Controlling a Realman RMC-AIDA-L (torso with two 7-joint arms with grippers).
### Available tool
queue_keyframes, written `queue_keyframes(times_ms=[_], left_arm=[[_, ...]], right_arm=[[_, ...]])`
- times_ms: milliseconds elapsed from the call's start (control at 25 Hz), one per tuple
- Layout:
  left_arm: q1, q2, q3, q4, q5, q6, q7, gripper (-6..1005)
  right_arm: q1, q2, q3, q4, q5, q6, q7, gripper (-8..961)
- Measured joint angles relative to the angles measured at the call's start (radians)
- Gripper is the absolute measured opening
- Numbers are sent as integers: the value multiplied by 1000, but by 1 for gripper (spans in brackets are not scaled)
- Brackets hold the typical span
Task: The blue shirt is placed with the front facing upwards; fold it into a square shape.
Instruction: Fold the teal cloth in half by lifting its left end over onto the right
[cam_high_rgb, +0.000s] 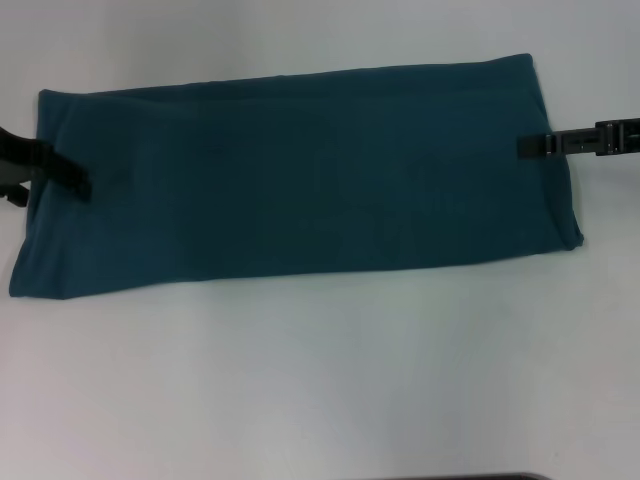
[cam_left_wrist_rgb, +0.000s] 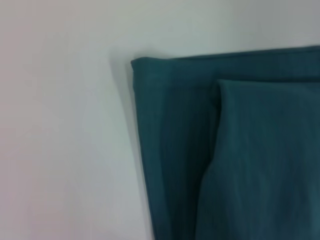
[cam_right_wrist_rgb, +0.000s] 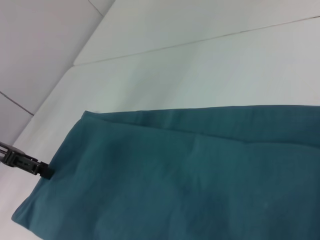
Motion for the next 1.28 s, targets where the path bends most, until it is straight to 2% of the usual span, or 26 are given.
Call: queue_keyframes(times_ms=[320,640,800,1000,1160,1280], left_arm=[[0,-11,22,7,-1,4,-18,892],[-9,-11,22,19,-1,8,-18,881],[-9,-10,16,-21,-7,20,-18,871],[-5,-9,6,-132,-28,110,-14,859],[-6,-10,1,-136,-68,162,13,849],[-2,-21,1,-114,-79,154,29,842]], right_arm=[[-2,3,0,0,0,3,-2,915],[-2,4,0,0,0,3,-10,916],[-3,5,0,1,1,3,-12,916],[-4,4,0,1,1,3,-8,916],[-4,4,1,2,2,3,-3,916],[-4,5,2,2,2,3,1,915]])
